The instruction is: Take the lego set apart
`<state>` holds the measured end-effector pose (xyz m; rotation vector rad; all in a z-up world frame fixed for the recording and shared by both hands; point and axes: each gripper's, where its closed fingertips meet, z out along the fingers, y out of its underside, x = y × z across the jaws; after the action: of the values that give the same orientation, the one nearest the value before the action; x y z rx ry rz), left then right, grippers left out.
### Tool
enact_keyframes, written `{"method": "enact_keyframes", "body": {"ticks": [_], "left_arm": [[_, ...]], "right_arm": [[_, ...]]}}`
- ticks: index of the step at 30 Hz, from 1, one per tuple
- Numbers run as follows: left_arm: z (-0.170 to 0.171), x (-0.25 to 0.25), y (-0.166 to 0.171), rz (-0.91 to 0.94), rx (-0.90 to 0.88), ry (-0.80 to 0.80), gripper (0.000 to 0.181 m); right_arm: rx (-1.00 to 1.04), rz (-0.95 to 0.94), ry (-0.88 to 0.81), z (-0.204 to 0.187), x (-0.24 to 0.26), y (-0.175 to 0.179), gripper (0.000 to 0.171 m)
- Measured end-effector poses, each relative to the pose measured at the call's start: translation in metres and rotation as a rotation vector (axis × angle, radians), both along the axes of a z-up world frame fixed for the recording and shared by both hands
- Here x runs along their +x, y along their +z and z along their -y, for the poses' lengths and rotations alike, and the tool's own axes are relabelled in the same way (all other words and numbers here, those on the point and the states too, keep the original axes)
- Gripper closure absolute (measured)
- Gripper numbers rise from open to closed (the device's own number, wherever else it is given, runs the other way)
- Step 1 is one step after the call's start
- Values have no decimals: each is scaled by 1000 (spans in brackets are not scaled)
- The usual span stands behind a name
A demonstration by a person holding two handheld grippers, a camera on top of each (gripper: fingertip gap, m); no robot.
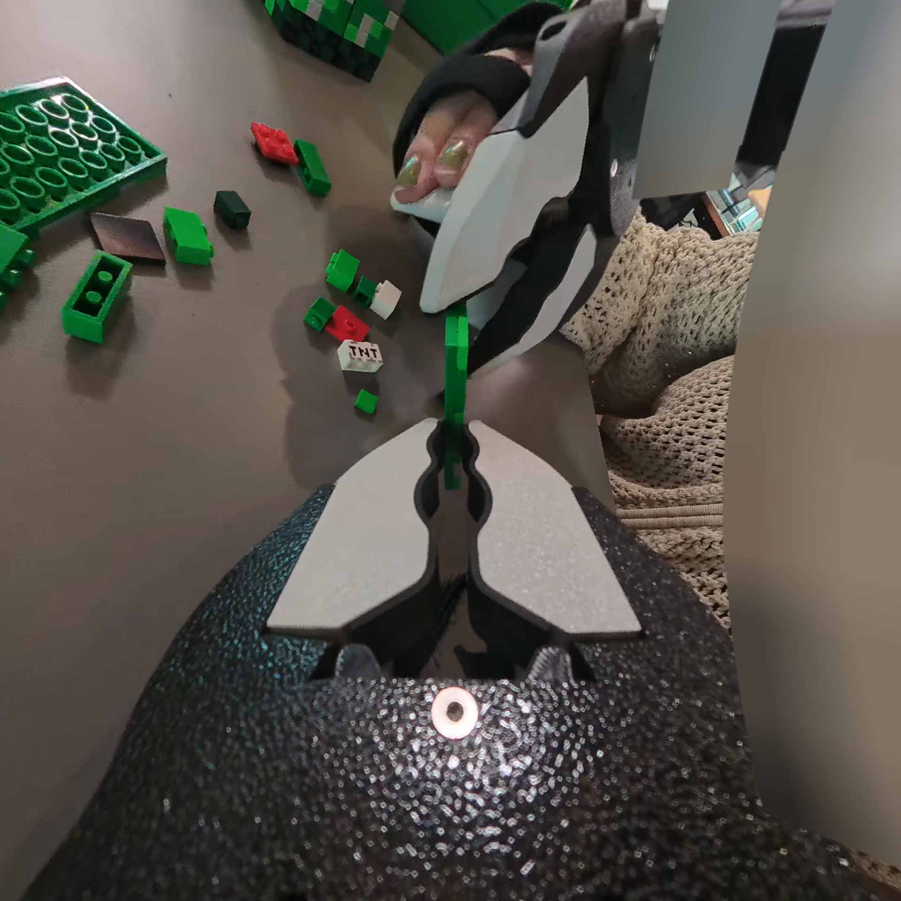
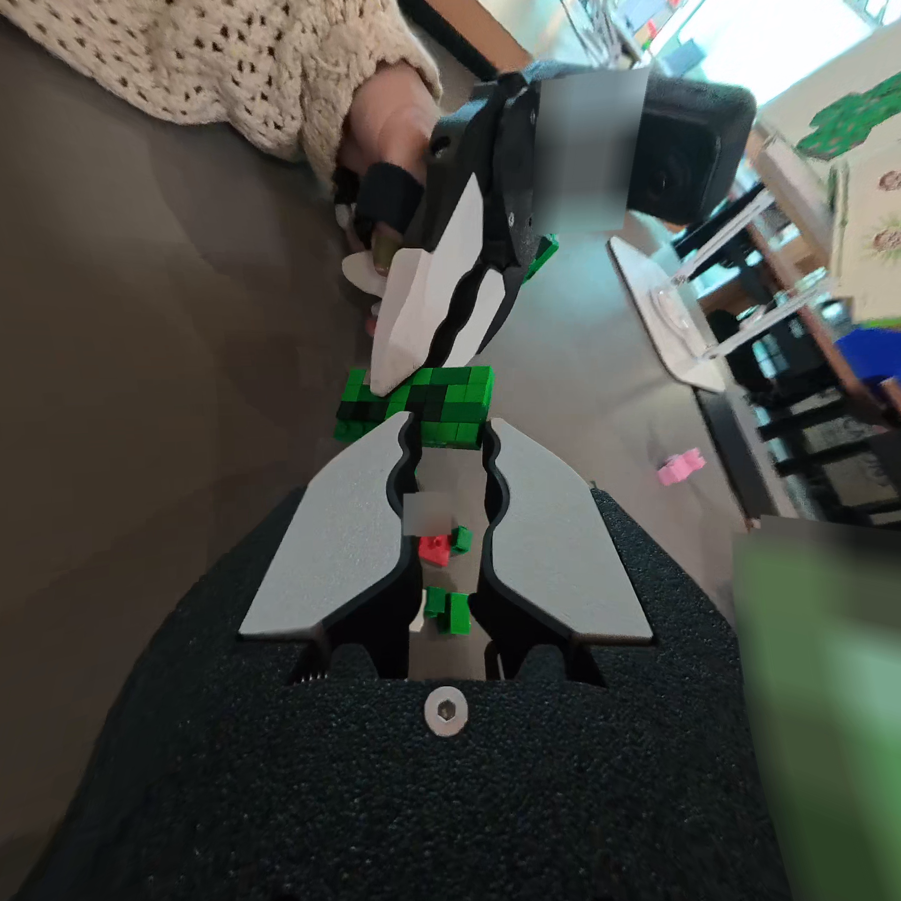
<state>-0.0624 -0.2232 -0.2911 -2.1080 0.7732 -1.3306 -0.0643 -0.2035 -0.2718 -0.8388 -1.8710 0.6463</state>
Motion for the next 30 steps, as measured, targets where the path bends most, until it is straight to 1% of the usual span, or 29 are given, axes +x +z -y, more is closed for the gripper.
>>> {"method": "enact_keyframes", "body": {"ticks": [3,4,5,6,10,13,18,21,24,27,28,29,30], "left_arm": [[-1,-1,-2,-32,30,10,174],[0,2,-1,-37,62,-12,174],[2,5,5,-18,110,-21,175],[-1,5,8,-11,137,-2,175],[-12,0,11,18,127,73,175],[-19,-6,16,51,136,127,175],[-10,-3,21,148,27,59,176],[-7,-2,24,172,29,38,176],[-2,2,23,154,47,2,176],[-2,4,22,120,108,2,175],[-8,3,25,121,141,39,175],[-17,-1,29,125,184,112,172],[-25,-5,34,137,230,178,164]], "right_arm": [[-168,32,-15,0,1,2,150],[-261,-1,19,4,1,10,165],[-374,-20,24,4,2,18,167],[-430,-30,32,3,3,22,166],[-348,-70,-41,-9,-1,19,160],[-289,-108,-93,-18,-3,18,151],[-240,-140,-40,-11,-2,19,149],[-312,-134,-26,-7,-2,22,146],[-401,-86,-3,1,-6,16,142],[-553,-64,-3,5,-9,21,153],[-608,-65,-12,2,-10,24,156],[-650,-84,-43,-3,-11,28,159],[-681,-115,-72,-9,-12,32,162]]}}
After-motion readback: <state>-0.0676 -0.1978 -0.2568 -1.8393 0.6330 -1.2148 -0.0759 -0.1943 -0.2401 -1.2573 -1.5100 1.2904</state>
